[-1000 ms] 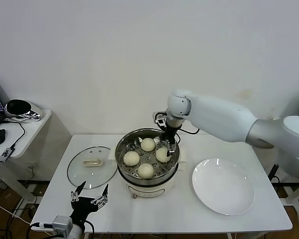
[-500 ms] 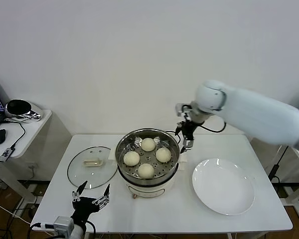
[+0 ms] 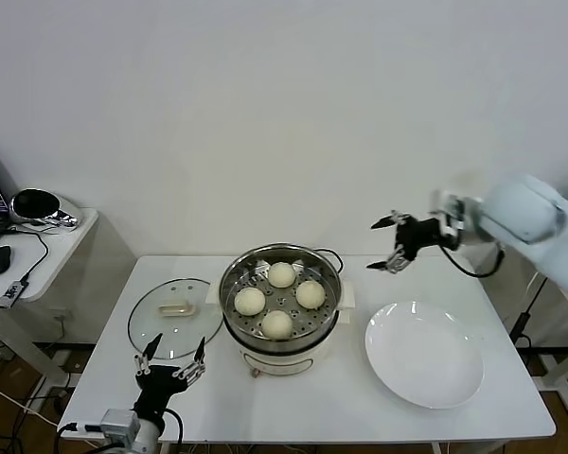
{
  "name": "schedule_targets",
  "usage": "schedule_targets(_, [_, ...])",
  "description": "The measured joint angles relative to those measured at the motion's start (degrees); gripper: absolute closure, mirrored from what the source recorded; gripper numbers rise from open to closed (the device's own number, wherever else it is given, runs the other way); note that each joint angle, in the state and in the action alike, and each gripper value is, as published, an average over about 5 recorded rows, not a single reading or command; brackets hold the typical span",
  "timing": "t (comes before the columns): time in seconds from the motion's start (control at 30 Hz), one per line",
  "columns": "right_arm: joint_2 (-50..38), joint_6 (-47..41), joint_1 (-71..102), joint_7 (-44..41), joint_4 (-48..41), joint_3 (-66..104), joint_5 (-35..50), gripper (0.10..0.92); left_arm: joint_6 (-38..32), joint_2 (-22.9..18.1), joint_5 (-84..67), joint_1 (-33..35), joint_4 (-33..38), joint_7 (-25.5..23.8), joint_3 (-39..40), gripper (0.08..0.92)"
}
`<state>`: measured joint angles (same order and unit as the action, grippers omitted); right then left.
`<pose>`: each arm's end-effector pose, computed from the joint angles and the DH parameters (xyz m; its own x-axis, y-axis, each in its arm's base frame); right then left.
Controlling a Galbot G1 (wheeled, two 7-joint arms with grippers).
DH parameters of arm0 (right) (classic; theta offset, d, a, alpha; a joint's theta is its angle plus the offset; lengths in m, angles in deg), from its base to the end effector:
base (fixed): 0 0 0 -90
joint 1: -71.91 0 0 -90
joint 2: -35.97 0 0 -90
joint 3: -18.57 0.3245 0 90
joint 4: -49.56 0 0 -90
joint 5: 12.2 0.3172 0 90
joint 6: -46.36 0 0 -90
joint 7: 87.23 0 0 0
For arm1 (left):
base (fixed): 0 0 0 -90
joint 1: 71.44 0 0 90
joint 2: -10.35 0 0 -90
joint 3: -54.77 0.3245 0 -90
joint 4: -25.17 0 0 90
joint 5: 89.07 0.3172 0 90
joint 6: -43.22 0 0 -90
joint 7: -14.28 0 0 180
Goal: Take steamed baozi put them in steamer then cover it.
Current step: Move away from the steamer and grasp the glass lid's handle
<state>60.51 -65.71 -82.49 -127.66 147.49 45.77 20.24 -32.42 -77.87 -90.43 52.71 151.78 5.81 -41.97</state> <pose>0.3964 -0.1393 -0.0307 -0.5517 -0.5702 0.6087 -0.8319 0.3237 -0.4507 0.1338 0.0341 -0.2531 -0.9764 0.0565 0.2082 0.0657 0.9971 0.0375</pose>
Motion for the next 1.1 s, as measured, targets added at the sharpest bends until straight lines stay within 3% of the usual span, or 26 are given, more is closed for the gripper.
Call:
schedule_targets(0.23, [0.15, 3.26, 26.31, 12.77, 4.83, 26.42, 2.65, 0.203, -1.47, 0.79, 0.22, -0.07, -0.13, 1.93, -0.03, 0.177])
schedule_targets(0.57, [14.52, 10.68, 60.52, 31.52, 10.76, 57.22, 3.41, 0.203, -4.08, 2.67, 3.4, -1.26, -2.13, 3.2, -1.46, 0.177])
schedule_targets(0.9, [29.15, 17.79, 83.52, 40.24, 11.54, 68.51, 3.99, 0.203, -7.12, 5.76, 13.5, -4.01, -6.54, 4.63, -1.35, 0.177])
schedule_targets(1.1, [33.94, 20.04, 90.72, 42.52, 12.2, 71.56, 3.42, 0.203, -8.57, 8.87, 27.2, -7.56, -11.79, 8.14, -0.21, 0.177])
